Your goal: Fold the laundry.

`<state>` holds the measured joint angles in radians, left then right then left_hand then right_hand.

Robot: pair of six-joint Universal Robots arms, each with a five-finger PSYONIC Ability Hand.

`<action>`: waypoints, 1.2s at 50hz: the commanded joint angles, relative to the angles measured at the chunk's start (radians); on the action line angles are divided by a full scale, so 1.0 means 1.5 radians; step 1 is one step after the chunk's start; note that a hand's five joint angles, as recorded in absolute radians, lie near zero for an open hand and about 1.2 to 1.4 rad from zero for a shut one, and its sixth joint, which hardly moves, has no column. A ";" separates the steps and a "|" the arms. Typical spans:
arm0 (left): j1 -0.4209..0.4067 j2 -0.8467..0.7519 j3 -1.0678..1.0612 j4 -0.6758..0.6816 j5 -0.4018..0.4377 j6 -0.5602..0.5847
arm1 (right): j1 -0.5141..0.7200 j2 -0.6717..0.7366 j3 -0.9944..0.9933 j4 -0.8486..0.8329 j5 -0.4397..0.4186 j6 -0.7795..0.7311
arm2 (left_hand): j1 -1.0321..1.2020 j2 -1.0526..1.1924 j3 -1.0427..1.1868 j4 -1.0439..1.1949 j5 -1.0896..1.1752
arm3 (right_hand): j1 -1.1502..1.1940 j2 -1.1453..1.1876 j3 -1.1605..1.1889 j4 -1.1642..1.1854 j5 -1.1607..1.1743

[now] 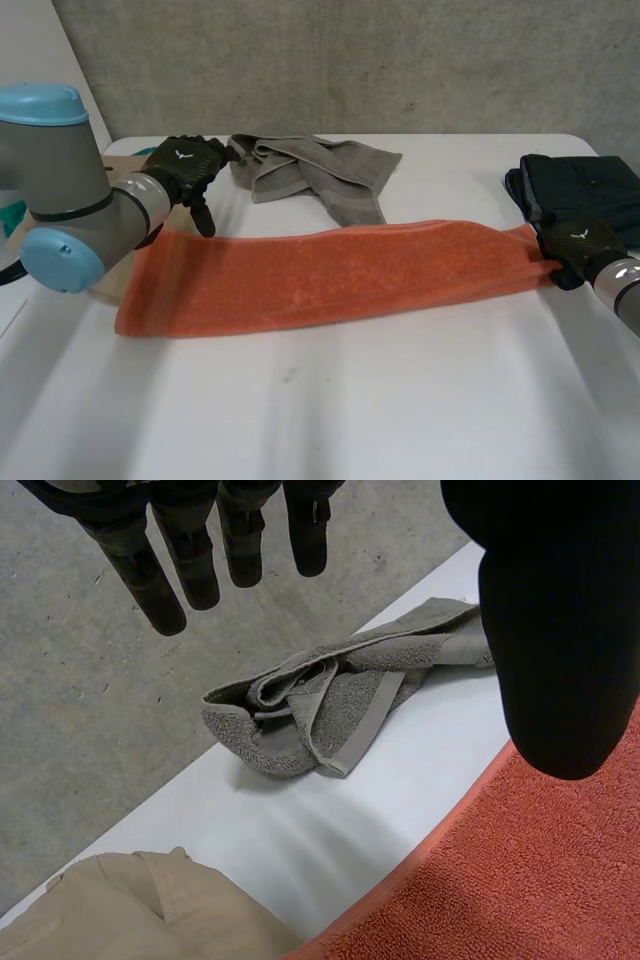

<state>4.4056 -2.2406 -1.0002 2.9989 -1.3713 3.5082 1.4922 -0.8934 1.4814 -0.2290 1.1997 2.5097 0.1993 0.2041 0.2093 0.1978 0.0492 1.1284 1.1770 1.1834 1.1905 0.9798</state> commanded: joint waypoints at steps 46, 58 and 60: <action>0.051 0.187 -0.148 0.011 -0.024 -0.041 | 0.581 0.082 -0.085 -0.188 -0.011 -0.287 | -0.017 -0.020 -0.023 -0.016 -0.033 | -0.636 -0.668 -0.673 -0.677 -0.653; -0.045 0.148 -0.114 0.012 -0.025 -0.085 | 0.456 -0.155 0.019 -0.086 0.169 0.296 | -0.017 -0.020 -0.023 -0.016 -0.033 | -0.636 -0.668 -0.673 -0.677 -0.653; -0.069 0.134 -0.108 0.013 -0.023 -0.085 | 0.437 -0.156 0.026 -0.046 0.168 0.326 | -0.017 -0.020 -0.023 -0.016 -0.033 | -0.636 -0.668 -0.673 -0.677 -0.653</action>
<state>4.4101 -1.9928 -1.1882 3.0188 -1.4087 3.4012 2.2605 -1.0317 1.4556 -0.4444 1.3870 2.6392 0.1993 0.2041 0.2093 0.1979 0.0492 0.2158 0.2020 0.2060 0.2076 0.0481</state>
